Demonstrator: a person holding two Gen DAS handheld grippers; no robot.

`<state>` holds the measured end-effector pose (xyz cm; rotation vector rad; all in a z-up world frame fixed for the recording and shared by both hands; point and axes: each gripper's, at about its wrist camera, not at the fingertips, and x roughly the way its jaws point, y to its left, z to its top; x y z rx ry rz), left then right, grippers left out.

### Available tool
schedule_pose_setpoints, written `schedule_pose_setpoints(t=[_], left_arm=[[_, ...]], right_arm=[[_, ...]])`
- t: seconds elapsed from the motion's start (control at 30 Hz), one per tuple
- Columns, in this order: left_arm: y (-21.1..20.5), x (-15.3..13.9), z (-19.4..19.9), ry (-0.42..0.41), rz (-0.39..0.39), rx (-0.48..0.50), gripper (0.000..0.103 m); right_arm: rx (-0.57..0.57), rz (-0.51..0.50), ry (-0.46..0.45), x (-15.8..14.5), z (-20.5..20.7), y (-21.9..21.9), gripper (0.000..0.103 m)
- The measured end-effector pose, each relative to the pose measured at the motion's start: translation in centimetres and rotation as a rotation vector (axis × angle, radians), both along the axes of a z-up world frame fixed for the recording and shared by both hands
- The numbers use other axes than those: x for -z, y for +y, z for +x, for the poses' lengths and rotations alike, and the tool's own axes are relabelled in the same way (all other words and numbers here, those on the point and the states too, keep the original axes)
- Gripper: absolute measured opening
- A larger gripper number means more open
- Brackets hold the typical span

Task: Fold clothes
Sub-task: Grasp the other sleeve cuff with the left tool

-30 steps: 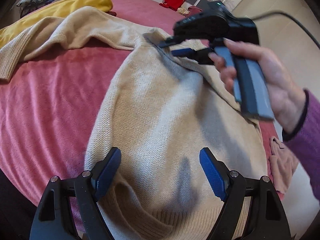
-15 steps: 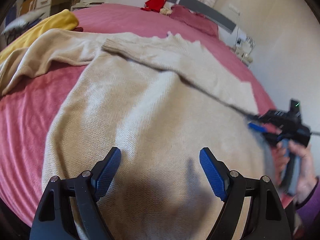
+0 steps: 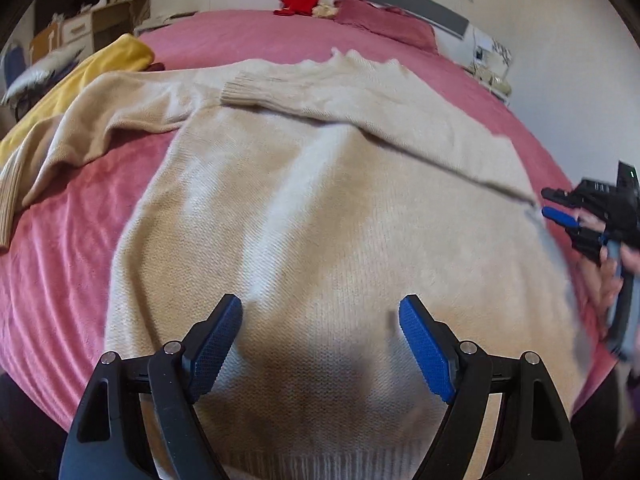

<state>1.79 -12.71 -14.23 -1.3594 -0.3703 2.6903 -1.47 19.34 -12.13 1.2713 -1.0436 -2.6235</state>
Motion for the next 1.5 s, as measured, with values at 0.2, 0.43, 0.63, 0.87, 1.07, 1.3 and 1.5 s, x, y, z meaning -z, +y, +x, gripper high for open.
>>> schedule_pose_setpoints(t=[0.2, 0.43, 0.63, 0.87, 1.07, 1.3, 1.5], left_arm=[[-6.1, -3.3, -0.1, 0.102, 0.074, -0.168, 0.082], [-18.9, -4.6, 0.7, 0.156, -0.358, -0.473, 0.082], [-21.2, -1.6, 0.7, 0.159, -0.824, -0.203, 0.082], [-20.4, 2.4, 1.2, 0.205, -0.967, 0.039, 0.082], [-23.4, 2.4, -1.1, 0.123, -0.825, 0.017, 0.071], [-28.7, -0.3, -2.2, 0.013, -0.414, -0.050, 0.014], [-35.5, -8.1, -1.8, 0.152, 0.043, -0.266, 0.014]], right_arm=[[-0.146, 0.129, -0.170, 2.7, -5.8, -5.6, 0.029], [-0.132, 0.142, -0.177, 1.9, -3.9, -9.7, 0.029], [-0.253, 0.259, -0.208, 3.4, -1.7, -14.8, 0.031], [-0.280, 0.318, -0.237, 3.9, -2.4, -15.9, 0.037], [-0.273, 0.310, -0.259, 4.3, -3.9, -16.6, 0.038], [-0.285, 0.319, -0.235, 4.9, -4.2, -16.9, 0.039], [-0.282, 0.295, -0.237, 5.1, -3.7, -15.8, 0.039]])
